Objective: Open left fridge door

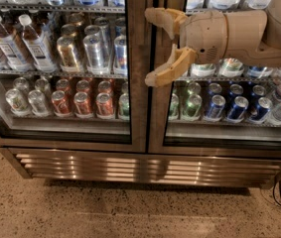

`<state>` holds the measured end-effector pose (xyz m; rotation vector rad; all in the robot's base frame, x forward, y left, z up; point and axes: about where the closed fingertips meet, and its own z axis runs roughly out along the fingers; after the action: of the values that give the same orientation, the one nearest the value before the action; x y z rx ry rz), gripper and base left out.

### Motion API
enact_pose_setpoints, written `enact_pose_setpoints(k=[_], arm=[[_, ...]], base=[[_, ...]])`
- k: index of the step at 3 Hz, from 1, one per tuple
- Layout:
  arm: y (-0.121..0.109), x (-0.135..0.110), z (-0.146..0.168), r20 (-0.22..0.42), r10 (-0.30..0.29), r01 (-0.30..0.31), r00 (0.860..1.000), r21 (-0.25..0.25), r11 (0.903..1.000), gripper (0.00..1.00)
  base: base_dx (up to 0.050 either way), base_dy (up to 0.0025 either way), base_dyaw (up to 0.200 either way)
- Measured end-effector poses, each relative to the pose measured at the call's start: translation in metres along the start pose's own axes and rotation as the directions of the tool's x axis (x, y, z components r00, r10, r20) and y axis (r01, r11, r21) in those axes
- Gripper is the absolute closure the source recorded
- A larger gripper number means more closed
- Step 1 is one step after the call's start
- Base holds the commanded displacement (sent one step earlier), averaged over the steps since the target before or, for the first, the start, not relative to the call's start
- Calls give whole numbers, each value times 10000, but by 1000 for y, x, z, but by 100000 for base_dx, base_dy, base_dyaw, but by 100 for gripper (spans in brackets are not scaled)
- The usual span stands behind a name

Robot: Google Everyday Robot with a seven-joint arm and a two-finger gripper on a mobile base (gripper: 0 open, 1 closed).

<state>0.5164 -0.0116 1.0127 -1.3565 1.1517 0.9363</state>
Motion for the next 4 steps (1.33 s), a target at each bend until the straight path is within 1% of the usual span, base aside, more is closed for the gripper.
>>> enact_pose_setpoints(k=[1,2,3,4], arm=[[-3,-2,-3,346,70,-88,9994,534,9985,0],[-3,-2,-3,346,70,-88,9994,534,9985,0],[-3,-2,-3,346,69,-88,9994,534,9985,0],[-3,-2,-3,346,69,-88,9994,533,9985,19]], base=[[0,0,0],[0,0,20002],[0,0,0],[0,0,0]])
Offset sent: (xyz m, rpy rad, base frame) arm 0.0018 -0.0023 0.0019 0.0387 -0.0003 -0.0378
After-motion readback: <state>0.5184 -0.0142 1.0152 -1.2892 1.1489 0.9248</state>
